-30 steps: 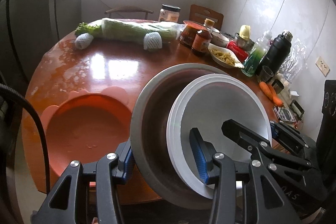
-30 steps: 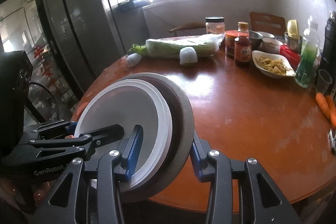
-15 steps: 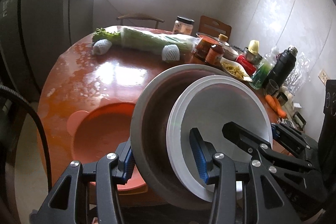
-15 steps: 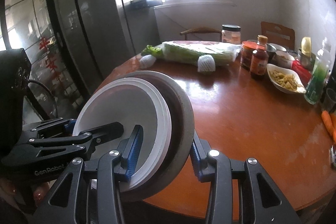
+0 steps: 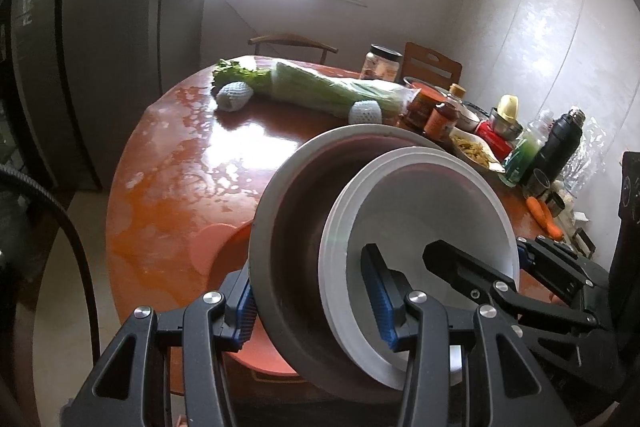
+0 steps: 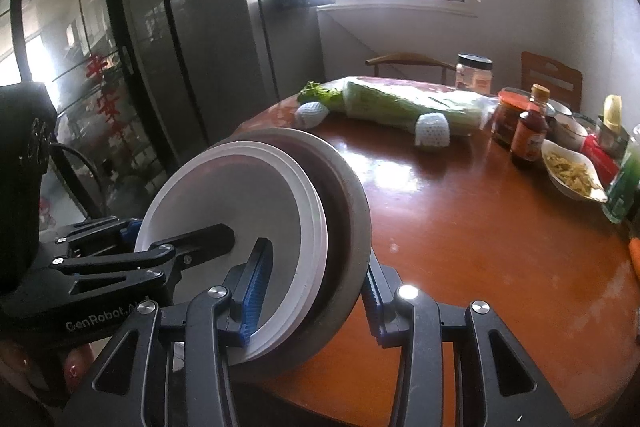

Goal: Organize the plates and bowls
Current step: 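Lower the bowl stack onto the pink plate stack and open the right gripper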

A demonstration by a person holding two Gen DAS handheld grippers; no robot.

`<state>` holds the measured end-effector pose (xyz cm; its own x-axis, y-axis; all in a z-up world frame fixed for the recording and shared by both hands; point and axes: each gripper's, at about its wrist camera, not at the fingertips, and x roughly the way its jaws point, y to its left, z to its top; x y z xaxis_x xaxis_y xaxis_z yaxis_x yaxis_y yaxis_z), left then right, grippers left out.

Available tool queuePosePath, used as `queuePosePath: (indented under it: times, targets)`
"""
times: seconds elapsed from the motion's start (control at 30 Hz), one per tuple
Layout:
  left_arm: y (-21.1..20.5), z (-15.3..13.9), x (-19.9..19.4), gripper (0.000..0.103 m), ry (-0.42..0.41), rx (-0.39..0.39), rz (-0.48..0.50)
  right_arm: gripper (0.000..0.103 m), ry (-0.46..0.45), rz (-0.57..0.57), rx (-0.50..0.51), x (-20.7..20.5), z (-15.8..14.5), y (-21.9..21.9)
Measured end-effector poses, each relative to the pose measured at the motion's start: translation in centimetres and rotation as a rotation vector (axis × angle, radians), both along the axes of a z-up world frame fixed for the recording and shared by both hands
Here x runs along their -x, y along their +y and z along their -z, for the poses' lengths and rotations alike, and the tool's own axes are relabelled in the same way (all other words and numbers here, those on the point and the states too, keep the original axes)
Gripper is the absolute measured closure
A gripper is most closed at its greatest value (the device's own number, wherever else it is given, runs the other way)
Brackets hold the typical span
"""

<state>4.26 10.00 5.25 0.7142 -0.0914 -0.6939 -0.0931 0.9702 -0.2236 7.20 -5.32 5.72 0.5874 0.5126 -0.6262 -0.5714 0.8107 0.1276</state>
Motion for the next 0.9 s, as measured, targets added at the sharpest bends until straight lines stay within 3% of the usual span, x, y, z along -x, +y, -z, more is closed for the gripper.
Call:
queuePosePath:
  times: [0.5, 0.9]
  targets:
    - [2.7, 2.0, -0.7, 0.056, 0.042, 0.017, -0.022, 0.059, 0.035, -0.027, 0.023, -1.5, 1.5, 3.0]
    - [3.1, 5.1, -1.7, 0.056, 0.116, 0.008, -0.028, 0.059, 0.108, -0.035, 0.066, -2.3, 4.6, 4.1]
